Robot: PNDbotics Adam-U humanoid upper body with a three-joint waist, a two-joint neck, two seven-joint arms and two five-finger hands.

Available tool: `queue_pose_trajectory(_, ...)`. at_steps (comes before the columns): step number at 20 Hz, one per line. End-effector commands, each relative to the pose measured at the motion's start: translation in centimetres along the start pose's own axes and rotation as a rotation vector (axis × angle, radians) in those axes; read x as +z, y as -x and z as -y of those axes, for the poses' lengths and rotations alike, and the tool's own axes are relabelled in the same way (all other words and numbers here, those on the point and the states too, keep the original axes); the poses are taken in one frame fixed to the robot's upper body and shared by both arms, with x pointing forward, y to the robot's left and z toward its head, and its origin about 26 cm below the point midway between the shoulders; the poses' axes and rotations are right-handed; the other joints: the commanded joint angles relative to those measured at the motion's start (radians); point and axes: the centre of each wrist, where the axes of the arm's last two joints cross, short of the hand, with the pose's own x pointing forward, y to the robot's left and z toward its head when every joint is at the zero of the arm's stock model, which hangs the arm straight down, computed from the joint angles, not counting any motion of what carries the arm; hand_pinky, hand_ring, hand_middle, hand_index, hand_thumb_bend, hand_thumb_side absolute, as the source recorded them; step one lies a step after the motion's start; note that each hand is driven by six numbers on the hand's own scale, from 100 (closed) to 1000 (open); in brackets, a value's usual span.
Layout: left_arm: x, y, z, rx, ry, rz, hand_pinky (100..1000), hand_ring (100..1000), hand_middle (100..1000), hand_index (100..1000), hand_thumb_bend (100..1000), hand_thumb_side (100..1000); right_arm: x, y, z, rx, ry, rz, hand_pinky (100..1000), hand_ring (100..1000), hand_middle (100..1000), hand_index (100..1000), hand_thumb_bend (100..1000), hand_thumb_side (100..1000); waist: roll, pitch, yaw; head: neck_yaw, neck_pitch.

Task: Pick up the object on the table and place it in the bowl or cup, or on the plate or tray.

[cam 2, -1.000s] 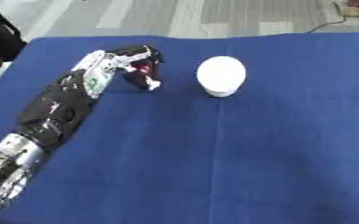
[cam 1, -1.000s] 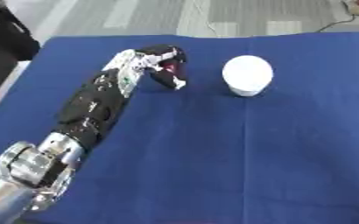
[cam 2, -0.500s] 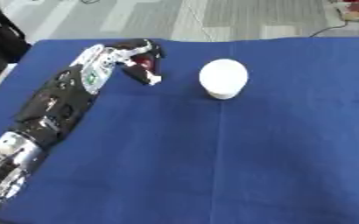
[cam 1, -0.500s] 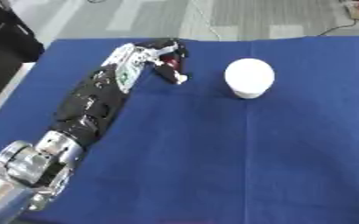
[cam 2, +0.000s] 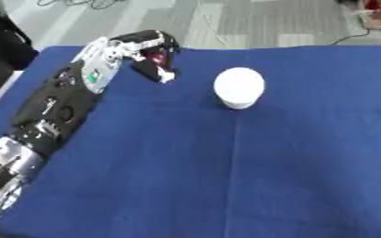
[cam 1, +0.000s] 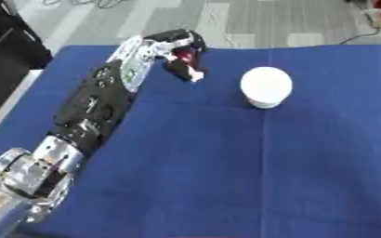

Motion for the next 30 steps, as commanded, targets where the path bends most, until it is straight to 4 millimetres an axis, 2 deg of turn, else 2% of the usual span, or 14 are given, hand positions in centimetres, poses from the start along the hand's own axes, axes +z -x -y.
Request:
queue_pose_trajectory(1, 0.8, -0.3, -2.5, -0.030, -0.033, 0.021, 134, 270, 438, 422, 100, 310, -0.3, -0.2, 0.4, 0.009, -0.004, 0.020, 467, 703, 738, 799, 100, 1000, -0.003, -0.026, 0.003, -0.009, 0.002)
queue_pose_trajectory(20, 0.3, -5.1, -5.0, 0.023, -0.019, 0.234, 109, 248, 428, 417, 100, 356, -0.2, -0.2, 0.4, 0.011, -0.008, 0.017, 468, 704, 738, 799, 100, 1000, 0.003, -0.034, 0.004, -0.009, 0.007)
queue_pose_trajectory(30, -1.0, -7.0, -4.9, 0.042, -0.016, 0.289, 101, 241, 425, 415, 100, 367, -0.7, -0.5, -0.1, -0.008, -0.005, 0.033, 470, 703, 738, 799, 100, 1000, 0.006, -0.026, -0.020, 0.004, -0.005)
